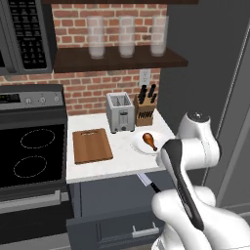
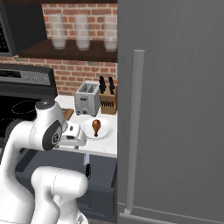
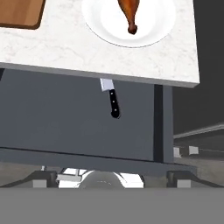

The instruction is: Pick up the knife from the drawer and place it on the cutting board. Then place the meat from the plate to the cutting board.

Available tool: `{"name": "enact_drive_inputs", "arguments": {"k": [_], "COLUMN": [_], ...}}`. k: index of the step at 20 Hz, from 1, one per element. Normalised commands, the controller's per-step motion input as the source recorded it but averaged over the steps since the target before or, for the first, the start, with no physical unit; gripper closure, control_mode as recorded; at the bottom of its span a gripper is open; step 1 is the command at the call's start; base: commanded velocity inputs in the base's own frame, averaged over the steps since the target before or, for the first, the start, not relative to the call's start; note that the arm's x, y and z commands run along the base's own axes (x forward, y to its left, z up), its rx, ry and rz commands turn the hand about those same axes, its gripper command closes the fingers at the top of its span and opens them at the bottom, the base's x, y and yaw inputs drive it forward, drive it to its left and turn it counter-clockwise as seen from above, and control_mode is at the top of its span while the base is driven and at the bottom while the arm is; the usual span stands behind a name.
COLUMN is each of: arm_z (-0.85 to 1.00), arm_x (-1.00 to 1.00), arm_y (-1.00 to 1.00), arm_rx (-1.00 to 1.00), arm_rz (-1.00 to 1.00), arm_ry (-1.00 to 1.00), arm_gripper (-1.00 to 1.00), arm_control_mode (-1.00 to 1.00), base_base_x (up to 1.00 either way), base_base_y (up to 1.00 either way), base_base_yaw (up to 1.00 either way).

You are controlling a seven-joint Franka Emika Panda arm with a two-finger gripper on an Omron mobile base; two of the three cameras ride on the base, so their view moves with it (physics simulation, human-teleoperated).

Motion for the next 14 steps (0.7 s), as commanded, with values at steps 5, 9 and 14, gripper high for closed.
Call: {"name": "enact_drive_inputs", "arguments": {"k": [5,9,14], "arm_z": [-0.25,-0.33,0.00], "arm_x": [-0.37,-0.29,0.00], "arm_y": [0.07,0.34,0.00], "arm_rx": [-0.01,-0.02,0.00], "arm_rz": [0.00,0.00,0.00], "arm_ry": [0.00,-0.02,0.00], "arm_gripper": [-1.00,-1.00,-1.00], "arm_control_mode": [-1.00,-1.00,1.00], "base_base_x": [0.00,0.00,-0.29], "base_base_y": [0.00,0.00,0.41], "base_base_yaw": [0.00,0.00,0.00]}}
